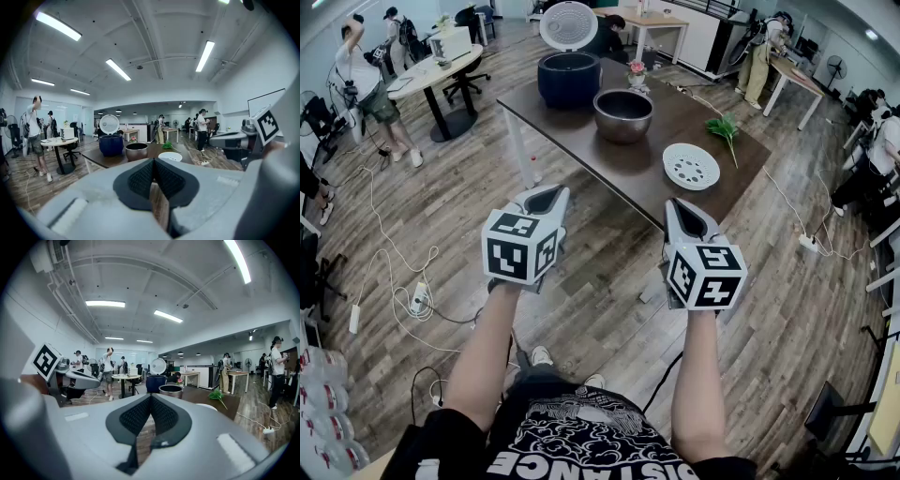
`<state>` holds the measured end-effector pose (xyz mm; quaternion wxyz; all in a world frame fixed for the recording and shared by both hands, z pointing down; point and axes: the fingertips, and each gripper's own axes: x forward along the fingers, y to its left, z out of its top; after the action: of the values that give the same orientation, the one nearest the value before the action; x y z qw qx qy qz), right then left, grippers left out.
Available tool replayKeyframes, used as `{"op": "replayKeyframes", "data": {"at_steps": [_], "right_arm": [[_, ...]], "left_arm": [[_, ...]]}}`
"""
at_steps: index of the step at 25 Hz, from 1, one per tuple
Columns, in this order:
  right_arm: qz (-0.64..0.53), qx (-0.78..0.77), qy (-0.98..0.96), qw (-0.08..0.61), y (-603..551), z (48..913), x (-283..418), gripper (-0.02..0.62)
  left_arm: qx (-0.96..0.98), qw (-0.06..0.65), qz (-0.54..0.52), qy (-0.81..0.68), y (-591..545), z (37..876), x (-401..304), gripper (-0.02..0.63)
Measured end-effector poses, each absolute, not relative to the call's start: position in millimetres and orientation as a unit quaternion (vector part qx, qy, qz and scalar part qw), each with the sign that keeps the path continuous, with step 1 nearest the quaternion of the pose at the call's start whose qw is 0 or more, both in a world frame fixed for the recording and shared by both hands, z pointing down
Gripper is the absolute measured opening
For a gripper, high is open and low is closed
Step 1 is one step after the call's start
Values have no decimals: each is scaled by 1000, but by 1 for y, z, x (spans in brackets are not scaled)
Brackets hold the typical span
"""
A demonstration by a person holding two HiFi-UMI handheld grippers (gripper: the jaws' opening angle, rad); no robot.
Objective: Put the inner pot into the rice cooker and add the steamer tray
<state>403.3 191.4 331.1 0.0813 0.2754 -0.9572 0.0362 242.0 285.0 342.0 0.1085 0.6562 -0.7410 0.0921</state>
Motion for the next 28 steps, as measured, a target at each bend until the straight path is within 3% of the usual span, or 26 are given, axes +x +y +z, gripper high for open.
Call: {"op": "replayKeyframes", "data": {"at_steps": [16,28], "right_arm": [[51,290,-952,87,171,345,375,15],[63,314,-942,99,140,349,300,73]], "left_arm": [[665,113,86,-733,259,349,204,0],[698,124,87,-700,208,356,128,58]]}}
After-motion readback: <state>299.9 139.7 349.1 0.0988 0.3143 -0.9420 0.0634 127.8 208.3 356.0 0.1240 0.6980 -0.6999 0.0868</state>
